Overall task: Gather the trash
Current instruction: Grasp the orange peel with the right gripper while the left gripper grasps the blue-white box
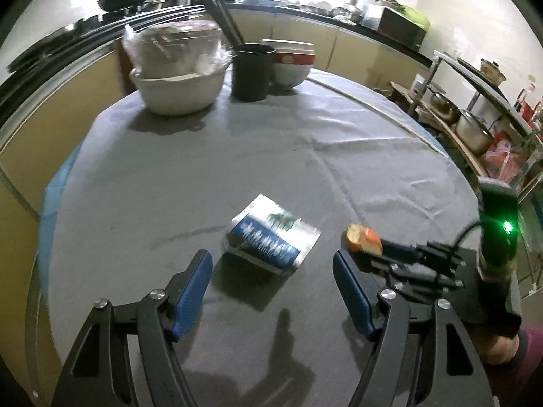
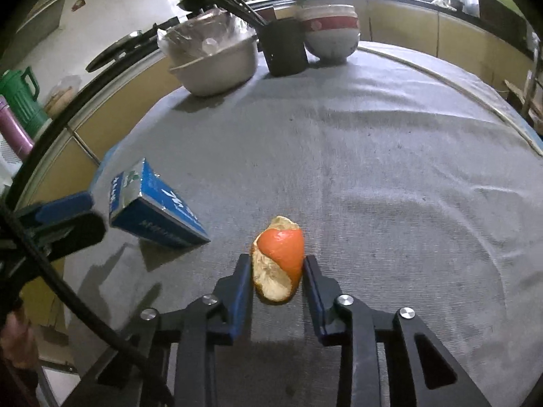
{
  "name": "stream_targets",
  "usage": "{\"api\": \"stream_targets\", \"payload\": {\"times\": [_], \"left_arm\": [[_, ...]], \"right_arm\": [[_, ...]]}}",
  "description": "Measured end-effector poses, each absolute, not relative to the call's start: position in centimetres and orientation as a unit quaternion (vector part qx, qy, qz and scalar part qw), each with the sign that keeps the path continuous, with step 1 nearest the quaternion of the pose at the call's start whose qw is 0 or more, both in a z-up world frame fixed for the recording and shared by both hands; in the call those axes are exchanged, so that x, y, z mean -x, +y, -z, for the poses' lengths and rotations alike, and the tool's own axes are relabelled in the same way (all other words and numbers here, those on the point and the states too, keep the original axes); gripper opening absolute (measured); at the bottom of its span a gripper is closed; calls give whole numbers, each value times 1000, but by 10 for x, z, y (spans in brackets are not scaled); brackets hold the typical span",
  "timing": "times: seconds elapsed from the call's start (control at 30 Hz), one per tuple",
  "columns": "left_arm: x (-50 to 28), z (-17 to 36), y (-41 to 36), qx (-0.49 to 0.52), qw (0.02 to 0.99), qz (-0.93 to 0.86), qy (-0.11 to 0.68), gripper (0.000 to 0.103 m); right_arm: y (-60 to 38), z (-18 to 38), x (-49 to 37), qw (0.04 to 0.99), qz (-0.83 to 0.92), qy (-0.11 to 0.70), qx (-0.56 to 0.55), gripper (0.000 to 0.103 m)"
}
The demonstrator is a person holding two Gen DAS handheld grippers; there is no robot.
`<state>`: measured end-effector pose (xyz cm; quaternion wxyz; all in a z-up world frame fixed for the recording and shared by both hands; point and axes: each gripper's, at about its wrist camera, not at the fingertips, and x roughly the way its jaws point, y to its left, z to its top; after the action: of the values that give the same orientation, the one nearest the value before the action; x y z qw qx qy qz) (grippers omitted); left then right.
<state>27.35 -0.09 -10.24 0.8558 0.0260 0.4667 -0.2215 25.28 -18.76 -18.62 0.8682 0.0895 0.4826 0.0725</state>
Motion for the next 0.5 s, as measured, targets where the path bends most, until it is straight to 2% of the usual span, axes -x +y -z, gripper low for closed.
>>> {"api": "stream_targets", "payload": {"times": [0.33, 0.43, 0.47, 0.5], "left_arm": [[-285, 118, -14, -44, 863, 235, 446, 76], [-285, 120, -13, -50, 871, 217, 438, 60], [-286, 121, -12, -48, 872, 212, 438, 51], [-288, 122, -11, -39, 868, 216, 445, 29]], "right_arm": [[-222, 181, -210, 866, -77, 474, -141, 32], [-229, 176, -198, 868, -81, 465, -153, 32], [-231, 174, -194, 870, -81, 461, -156, 32], [-231, 173, -191, 870, -82, 459, -158, 32]]}}
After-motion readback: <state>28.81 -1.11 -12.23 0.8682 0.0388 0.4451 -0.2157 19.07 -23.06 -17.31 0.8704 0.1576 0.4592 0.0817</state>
